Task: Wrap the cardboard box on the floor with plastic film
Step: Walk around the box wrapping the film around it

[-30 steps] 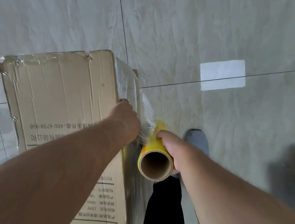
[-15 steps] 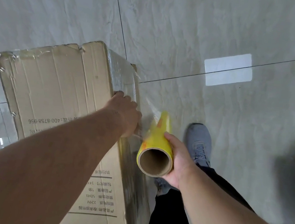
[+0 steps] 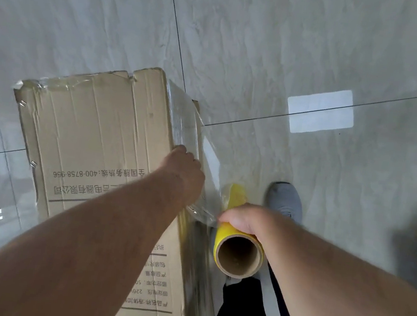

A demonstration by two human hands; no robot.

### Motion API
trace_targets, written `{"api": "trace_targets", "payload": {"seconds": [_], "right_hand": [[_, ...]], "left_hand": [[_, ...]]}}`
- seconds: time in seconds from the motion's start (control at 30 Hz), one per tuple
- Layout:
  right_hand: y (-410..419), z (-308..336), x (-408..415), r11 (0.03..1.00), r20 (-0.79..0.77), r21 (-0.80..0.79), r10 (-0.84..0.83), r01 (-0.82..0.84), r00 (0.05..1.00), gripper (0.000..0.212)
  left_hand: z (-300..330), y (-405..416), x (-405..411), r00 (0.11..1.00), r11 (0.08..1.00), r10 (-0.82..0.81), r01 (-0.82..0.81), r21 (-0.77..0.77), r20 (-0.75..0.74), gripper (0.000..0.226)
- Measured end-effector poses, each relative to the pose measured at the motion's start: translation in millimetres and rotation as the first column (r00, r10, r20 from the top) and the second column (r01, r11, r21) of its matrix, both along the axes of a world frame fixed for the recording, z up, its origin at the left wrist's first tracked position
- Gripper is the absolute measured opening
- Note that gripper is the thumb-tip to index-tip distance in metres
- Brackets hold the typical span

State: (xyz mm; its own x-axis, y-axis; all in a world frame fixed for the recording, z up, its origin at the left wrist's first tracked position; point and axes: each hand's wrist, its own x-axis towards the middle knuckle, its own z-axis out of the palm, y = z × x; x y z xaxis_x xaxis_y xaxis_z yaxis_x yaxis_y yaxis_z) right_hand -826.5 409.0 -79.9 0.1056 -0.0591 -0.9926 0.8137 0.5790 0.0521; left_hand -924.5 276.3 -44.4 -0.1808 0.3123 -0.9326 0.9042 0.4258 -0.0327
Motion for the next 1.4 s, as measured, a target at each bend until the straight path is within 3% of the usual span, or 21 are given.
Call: {"api": "trace_targets", "payload": {"seconds": [0.13,0.27,0.33,0.43,0.53,0.63,0.73,0.8,0.93,1.07,1.13,1.2,1.3,1.4], "right_hand": [[-1,-1,-5,0.999,-0.065,0.030,-0.019,0.021,0.998,0.065],[7,-1,24,0.966,-0.110,0.037,-0.250,0.255,0.962,0.029],[7,-2,31,0.906,-0.012,0.125,-0.406,0.404,0.914,0.032],[5,7,46,0.728,0.119,0.232,-0.680,0.646,0.724,0.054],[2,7,65,0.607,0.177,0.234,-0.794,0.759,0.581,0.062],[-9,2,79,0.561,0.175,0.205,-0.827,0.802,0.534,0.065],[-17,-5,88,0.561,0.104,0.181,-0.828,0.808,0.551,0.081],[-16,-13,96,0.630,0.045,0.152,-0.774,0.761,0.632,0.097],[-3,-21,101,0.921,-0.038,0.126,-0.367,0.369,0.929,0.124],[-8,-25,82,0.993,-0.004,0.090,-0.075,0.075,0.997,0.127],[-18,-10,63,0.996,-0.018,0.083,-0.010,0.012,1.000,0.122],[-28,-12,56,0.994,-0.021,0.077,-0.075,0.076,0.997,0.104],[-36,-30,73,0.954,-0.011,0.107,-0.281,0.280,0.960,0.104],[-30,-30,96,0.799,0.031,0.232,-0.577,0.556,0.816,0.086]], "left_hand": [[1,-5,16,0.996,0.999,0.024,-0.028,0.040,0.082,0.030],[0,-9,27,0.997,0.995,0.058,-0.063,0.082,0.060,0.032],[-2,-8,28,0.995,0.993,0.080,-0.084,0.087,0.051,0.033],[-5,-7,28,0.993,0.992,0.105,-0.108,0.060,0.057,0.029],[-9,-5,28,0.990,0.991,0.133,-0.135,0.027,0.056,0.028],[-9,0,29,0.981,0.982,0.191,-0.191,0.010,0.043,0.038],[-4,2,38,0.984,0.984,0.179,-0.179,-0.001,0.005,0.052],[-3,1,50,0.995,0.995,0.102,-0.102,-0.016,-0.023,0.057],[-3,3,61,1.000,0.999,0.021,-0.021,-0.046,-0.019,0.057],[1,4,63,0.997,0.990,-0.071,0.069,-0.122,-0.015,0.059],[5,-1,62,0.991,0.984,-0.135,0.133,-0.116,-0.009,0.057],[6,-7,65,0.983,0.980,-0.182,0.182,-0.081,0.008,0.050],[4,-10,80,0.987,0.985,-0.161,0.162,-0.058,0.025,0.042],[2,-9,89,0.993,0.992,-0.119,0.120,-0.050,0.020,0.040]]}}
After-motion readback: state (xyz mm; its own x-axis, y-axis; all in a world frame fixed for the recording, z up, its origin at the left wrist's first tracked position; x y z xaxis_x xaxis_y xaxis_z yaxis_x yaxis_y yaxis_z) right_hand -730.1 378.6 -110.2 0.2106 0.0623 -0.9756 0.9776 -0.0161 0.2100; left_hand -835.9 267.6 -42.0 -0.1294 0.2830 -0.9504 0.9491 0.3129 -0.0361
